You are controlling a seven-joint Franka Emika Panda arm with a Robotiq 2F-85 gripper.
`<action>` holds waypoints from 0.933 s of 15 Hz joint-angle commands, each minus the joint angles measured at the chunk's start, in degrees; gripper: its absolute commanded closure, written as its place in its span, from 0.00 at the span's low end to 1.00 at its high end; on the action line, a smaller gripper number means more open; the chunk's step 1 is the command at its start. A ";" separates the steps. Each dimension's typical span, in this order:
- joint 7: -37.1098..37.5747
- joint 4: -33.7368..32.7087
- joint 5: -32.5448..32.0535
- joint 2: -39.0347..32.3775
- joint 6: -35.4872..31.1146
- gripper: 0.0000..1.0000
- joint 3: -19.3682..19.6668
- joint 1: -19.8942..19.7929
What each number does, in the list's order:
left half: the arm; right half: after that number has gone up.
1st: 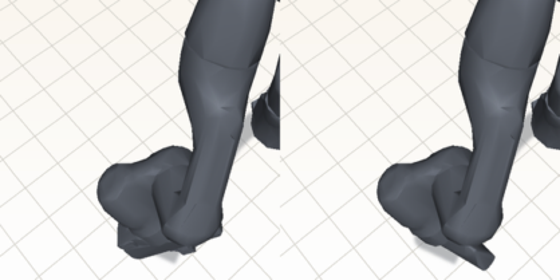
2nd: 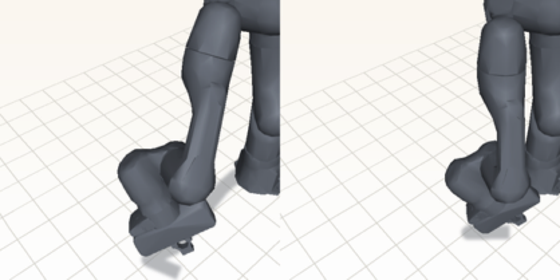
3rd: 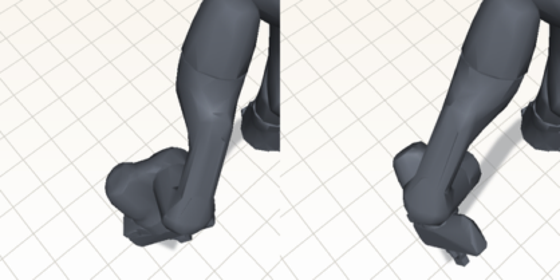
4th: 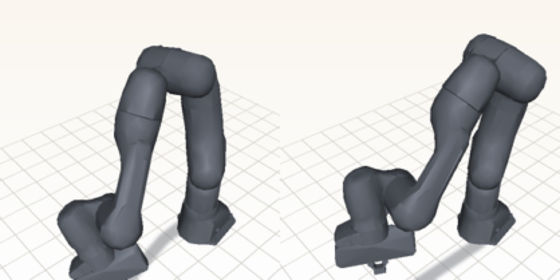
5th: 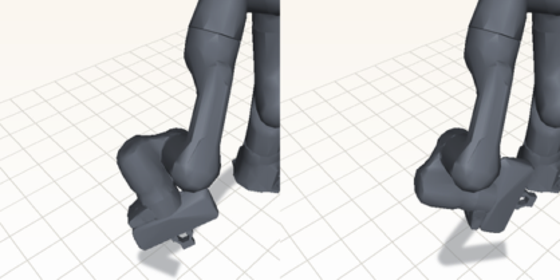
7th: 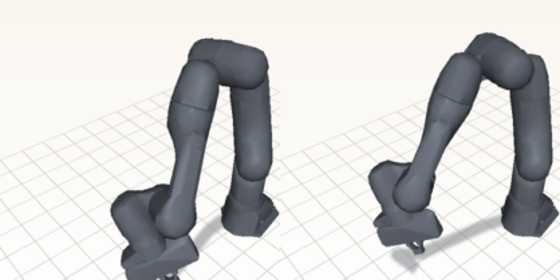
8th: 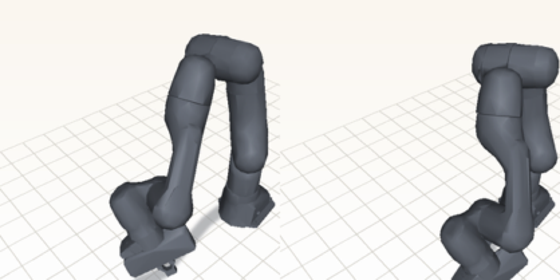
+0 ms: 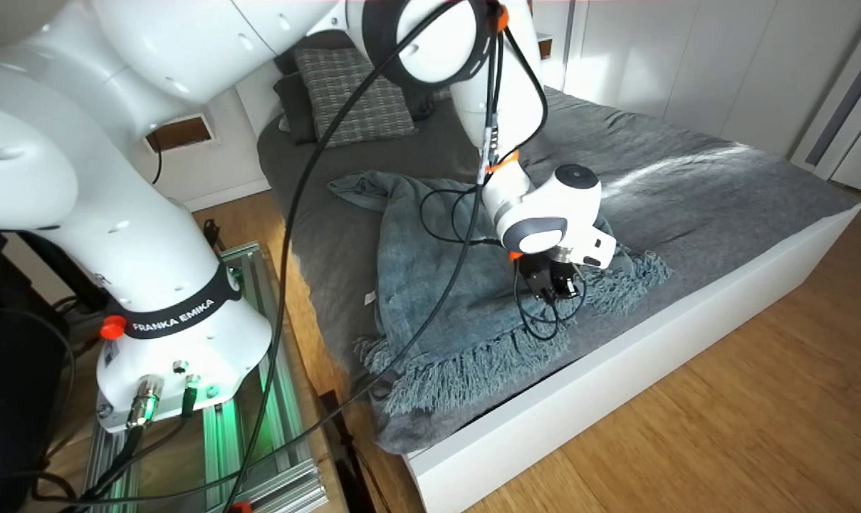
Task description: Pull the blue blanket to the right and fold it in half towards the left
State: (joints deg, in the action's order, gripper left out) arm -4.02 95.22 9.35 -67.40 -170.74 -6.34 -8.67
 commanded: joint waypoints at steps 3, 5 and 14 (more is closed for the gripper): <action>0.07 18.03 -1.12 17.06 -7.22 0.97 0.54 -2.45; 0.72 22.08 -1.18 21.81 -9.81 0.97 1.54 -2.54; 5.37 30.25 -0.88 36.45 -13.65 0.97 17.70 0.81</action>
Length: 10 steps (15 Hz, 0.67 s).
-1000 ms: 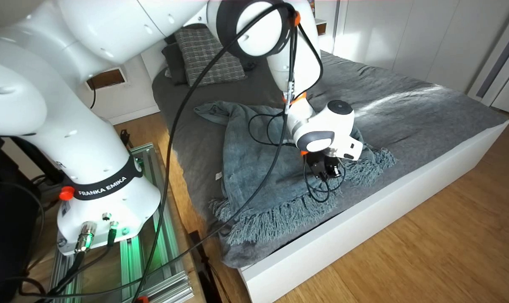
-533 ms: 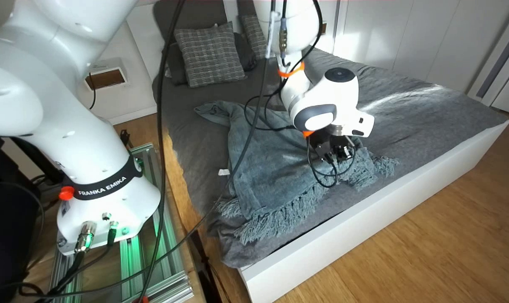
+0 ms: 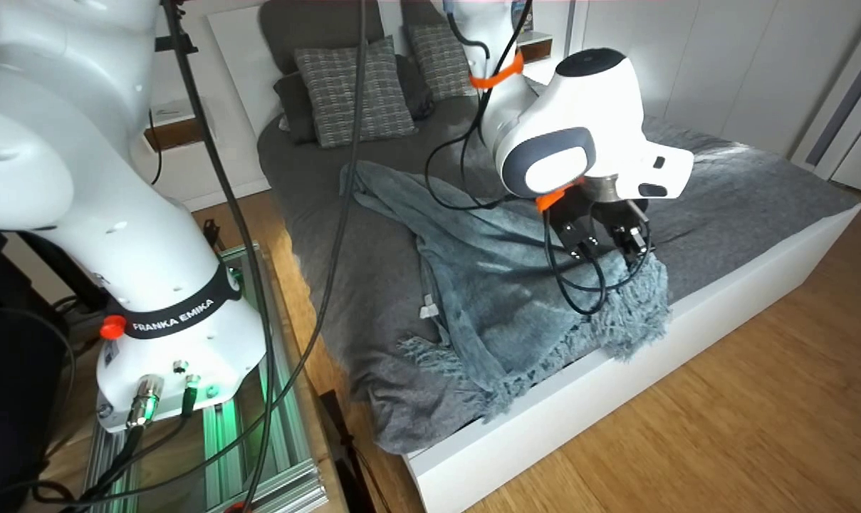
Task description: Pull the blue blanket to the right and fold it in half towards the left
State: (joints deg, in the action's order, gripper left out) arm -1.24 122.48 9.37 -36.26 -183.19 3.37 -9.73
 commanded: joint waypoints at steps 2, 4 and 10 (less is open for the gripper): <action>3.18 2.08 -1.32 5.93 -0.69 0.97 14.84 3.56; 4.67 0.46 -1.21 4.55 -0.50 0.97 22.48 6.75; 3.11 0.82 -2.13 2.92 0.86 0.89 15.20 2.86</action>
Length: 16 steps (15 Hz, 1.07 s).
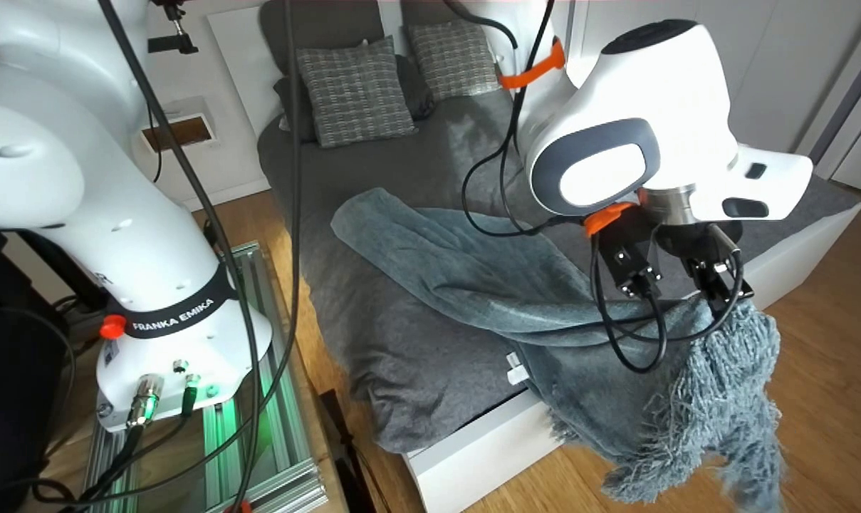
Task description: Pull the blue blanket to the right and fold it in half towards the left
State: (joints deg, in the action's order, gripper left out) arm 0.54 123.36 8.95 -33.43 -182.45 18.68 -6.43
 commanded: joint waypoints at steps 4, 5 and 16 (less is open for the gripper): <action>1.34 -0.07 -1.69 0.06 0.11 0.89 -0.19 -0.53; 2.15 -0.83 -1.69 -1.55 -1.35 0.97 2.95 1.72; 6.58 -11.85 1.18 -16.54 -5.27 0.97 26.25 8.63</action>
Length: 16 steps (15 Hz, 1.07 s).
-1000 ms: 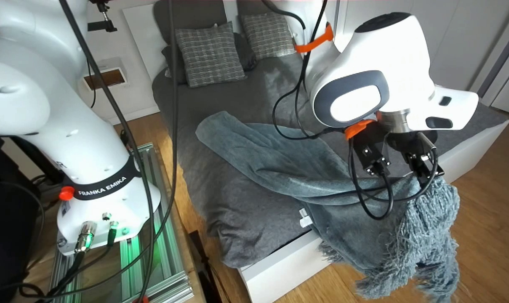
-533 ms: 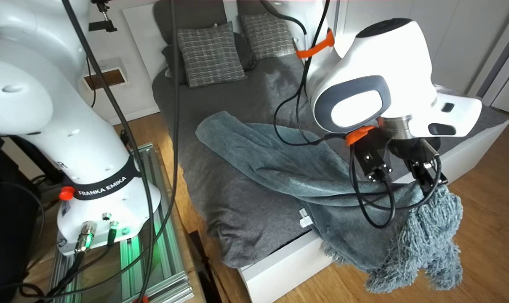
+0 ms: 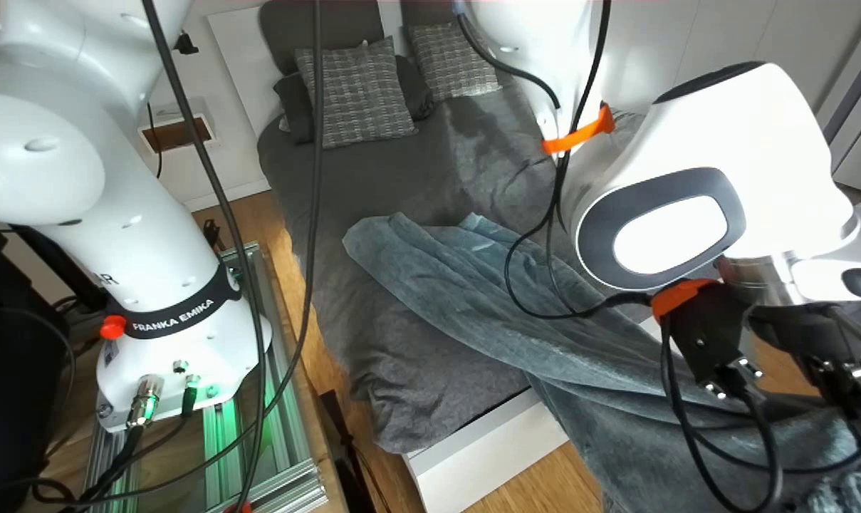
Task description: Pull the blue blanket to the right and fold it in half towards the left
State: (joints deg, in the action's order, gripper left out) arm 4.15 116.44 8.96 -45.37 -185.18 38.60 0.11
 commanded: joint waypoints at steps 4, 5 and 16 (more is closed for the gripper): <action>4.04 -1.44 1.36 -3.76 -4.50 0.97 9.76 8.22; 2.58 2.00 0.41 -0.90 -5.67 0.97 9.32 10.61; -6.66 26.02 -4.61 26.71 -5.55 0.97 -3.69 25.52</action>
State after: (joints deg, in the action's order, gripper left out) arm -0.08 134.61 7.91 -30.05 -192.53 37.07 23.38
